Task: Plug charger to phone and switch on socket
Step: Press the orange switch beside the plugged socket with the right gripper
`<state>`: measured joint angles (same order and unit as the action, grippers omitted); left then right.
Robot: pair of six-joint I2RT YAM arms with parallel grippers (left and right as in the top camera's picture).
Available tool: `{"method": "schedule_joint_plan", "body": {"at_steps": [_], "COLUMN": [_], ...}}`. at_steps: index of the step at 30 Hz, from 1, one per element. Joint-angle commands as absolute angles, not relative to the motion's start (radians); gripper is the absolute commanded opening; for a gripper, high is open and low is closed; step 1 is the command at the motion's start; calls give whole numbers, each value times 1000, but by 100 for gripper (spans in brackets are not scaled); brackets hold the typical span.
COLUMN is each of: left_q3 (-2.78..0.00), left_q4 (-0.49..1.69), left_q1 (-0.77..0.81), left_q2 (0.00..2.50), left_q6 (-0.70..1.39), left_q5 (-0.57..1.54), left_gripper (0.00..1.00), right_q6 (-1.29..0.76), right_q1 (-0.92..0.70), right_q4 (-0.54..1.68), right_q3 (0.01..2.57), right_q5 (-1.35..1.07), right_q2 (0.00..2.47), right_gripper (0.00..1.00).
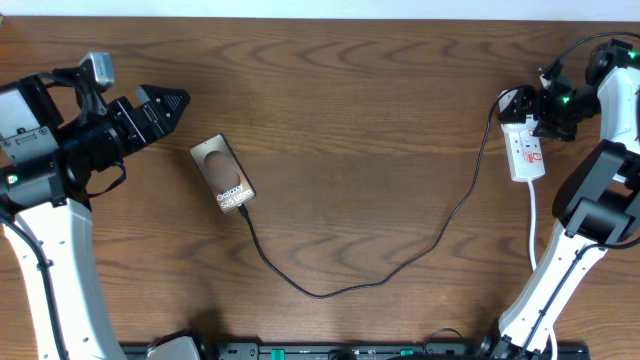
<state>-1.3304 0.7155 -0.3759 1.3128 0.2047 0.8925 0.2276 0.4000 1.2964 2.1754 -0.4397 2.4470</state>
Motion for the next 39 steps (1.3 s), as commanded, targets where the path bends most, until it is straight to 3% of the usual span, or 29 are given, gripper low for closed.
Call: {"method": "schedule_joint_plan", "body": {"at_steps": [1, 39], "left_q3": [-1330, -1330], "left_q4": [717, 718], "left_q1": [-376, -376], "left_q2": [1313, 1313], "left_q6": [184, 184], "left_q5": [904, 904], "left_gripper": [91, 91], "right_q6": [242, 100], "right_q1": [374, 370], "right_q4": [1271, 1275], "right_q3": [2163, 2162], "right_q5": [-475, -666], "right_q2": [2458, 2458], "right_gripper": [99, 99]}}
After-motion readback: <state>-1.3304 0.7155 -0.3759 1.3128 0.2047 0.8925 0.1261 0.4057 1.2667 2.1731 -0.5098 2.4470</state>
